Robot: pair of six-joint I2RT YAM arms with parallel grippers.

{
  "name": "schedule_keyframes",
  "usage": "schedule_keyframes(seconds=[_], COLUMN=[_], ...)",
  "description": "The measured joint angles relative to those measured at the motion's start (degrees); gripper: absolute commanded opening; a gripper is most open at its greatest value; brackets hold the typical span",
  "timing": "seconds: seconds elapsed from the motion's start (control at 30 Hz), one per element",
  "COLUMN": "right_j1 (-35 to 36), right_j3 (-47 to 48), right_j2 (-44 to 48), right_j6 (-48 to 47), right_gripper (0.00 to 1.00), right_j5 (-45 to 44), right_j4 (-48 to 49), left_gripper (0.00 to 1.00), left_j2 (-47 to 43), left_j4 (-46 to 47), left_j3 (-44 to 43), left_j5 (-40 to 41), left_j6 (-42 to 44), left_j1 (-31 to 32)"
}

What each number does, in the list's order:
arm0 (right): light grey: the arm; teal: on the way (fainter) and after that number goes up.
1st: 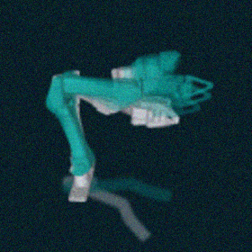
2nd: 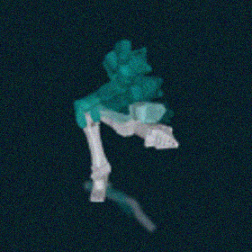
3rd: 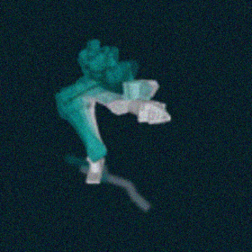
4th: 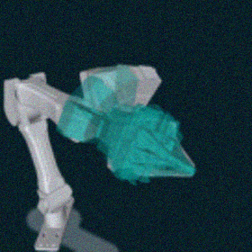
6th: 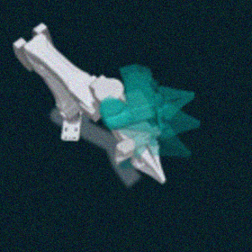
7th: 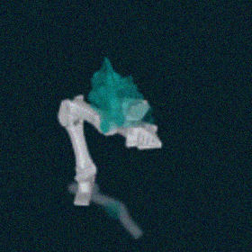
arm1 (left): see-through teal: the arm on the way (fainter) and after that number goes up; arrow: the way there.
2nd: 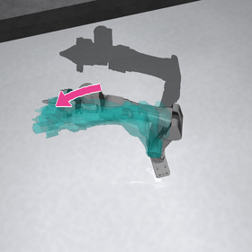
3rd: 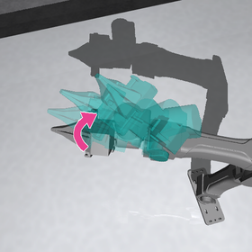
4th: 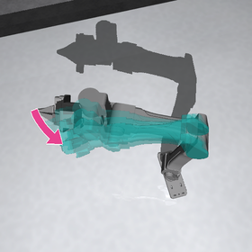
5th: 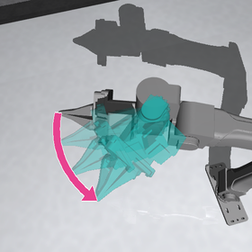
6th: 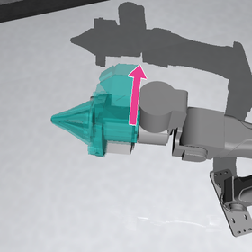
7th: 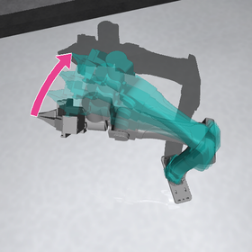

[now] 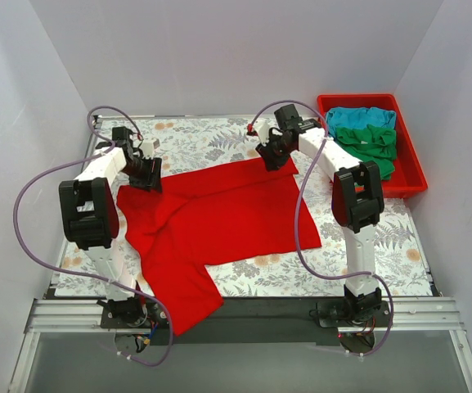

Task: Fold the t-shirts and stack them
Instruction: Fold the tshirt

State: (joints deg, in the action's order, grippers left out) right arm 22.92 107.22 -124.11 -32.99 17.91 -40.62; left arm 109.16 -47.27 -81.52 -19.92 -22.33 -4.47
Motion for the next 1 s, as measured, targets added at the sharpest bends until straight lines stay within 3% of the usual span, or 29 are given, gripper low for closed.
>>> schedule_keyframes(seconds=[0.47,1.0], right_j1=[-0.7,-0.7], right_j3=[-0.2,-0.2], right_j2=[0.0,0.0], right_j6=[-0.2,-0.4], right_gripper=[0.33,0.33], right_j5=[-0.2,-0.2], right_j4=[0.0,-1.2], left_gripper=[0.44,0.53], left_j2=[4.0,3.9], left_j4=[1.5,3.2], left_j3=[-0.9,1.2], left_j5=[-2.7,-0.5], left_j6=[0.5,0.7], left_j1=[0.1,0.1])
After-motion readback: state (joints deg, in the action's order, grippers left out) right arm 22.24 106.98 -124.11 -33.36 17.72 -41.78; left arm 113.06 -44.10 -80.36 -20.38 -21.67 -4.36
